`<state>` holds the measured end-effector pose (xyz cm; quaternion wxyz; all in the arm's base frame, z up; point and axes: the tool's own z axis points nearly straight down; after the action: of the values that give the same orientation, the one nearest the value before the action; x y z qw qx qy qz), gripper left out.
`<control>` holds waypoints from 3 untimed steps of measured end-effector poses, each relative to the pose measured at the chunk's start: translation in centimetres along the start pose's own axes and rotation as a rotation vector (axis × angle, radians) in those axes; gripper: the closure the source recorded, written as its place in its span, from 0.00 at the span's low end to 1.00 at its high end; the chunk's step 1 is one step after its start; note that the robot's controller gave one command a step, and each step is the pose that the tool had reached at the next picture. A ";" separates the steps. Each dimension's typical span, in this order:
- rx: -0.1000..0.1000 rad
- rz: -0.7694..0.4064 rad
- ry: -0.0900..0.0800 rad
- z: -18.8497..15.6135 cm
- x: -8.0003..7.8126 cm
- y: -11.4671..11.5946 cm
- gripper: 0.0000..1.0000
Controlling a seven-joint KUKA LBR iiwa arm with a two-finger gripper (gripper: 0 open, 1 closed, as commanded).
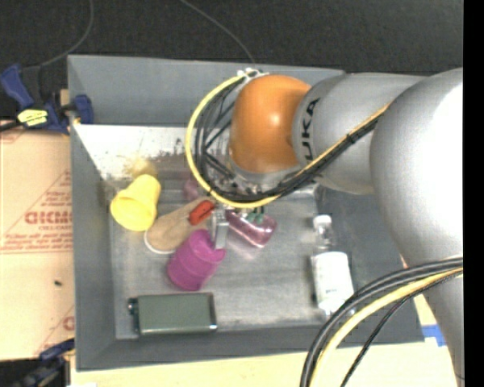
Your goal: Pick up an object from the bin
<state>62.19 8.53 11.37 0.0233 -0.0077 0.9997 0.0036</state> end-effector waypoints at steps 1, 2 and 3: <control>-0.004 -0.232 0.005 2.5 -1.4 -1.4 1.00; -0.006 -0.231 0.004 2.4 -1.4 -1.3 1.00; -0.003 -0.238 -0.005 -4.7 -0.4 -3.0 1.00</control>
Offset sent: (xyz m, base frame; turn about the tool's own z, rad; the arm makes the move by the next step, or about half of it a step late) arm 0.0000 0.0000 0.0000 0.0000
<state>62.40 5.45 16.08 0.0259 -0.1262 0.9917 0.0022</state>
